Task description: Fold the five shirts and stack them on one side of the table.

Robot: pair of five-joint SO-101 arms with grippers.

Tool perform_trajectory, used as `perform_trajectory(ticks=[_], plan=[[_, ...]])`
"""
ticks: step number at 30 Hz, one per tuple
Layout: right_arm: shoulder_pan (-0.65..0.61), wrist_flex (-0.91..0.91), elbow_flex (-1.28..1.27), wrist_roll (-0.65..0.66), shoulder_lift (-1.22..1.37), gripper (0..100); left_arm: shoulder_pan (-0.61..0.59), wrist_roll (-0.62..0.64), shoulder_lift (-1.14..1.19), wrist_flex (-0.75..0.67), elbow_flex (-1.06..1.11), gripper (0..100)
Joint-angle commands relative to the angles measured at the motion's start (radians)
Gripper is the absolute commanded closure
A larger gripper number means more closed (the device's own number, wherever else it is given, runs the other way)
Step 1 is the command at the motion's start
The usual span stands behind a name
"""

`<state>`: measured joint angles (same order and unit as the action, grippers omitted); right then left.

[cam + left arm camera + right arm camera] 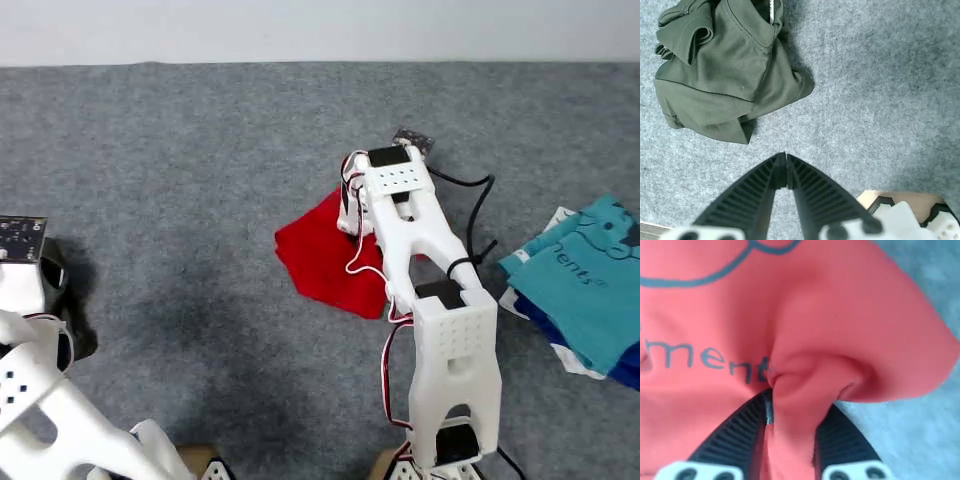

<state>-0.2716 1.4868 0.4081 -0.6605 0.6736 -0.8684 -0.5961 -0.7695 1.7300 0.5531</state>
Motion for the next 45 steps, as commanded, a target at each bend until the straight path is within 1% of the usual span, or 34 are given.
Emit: perform_trajectory(ticks=[1,5,10,13,17,21,28,39,45], plan=[[0.015,0.116,0.077,0.069,-0.105,98.9,0.006,-0.014,-0.017,-0.015,-0.008,99],[0.015,0.197,0.109,0.13,-0.199,98.9,0.006,-0.014,-0.018,-0.015,-0.016,99],[0.036,0.243,0.12,0.221,-0.36,98.9,0.006,-0.011,-0.012,-0.015,-0.102,99],[0.093,0.223,0.121,0.273,-0.458,98.9,0.006,-0.012,-0.012,-0.015,-0.125,99],[0.213,0.151,0.121,0.33,-0.535,98.9,0.006,-0.012,-0.012,-0.015,-0.122,99],[0.337,0.085,0.121,0.376,-0.53,98.9,0.006,-0.012,-0.011,-0.015,-0.12,99],[0.499,0.065,0.123,0.433,-0.489,98.9,0.009,-0.012,-0.011,-0.015,-0.12,99],[0.673,0.05,0.123,0.519,-0.466,98.9,0.164,-0.008,-0.011,-0.014,-0.119,99],[0.751,0.053,0.123,0.563,-0.463,98.9,0.186,-0.008,-0.009,-0.014,-0.119,99]])
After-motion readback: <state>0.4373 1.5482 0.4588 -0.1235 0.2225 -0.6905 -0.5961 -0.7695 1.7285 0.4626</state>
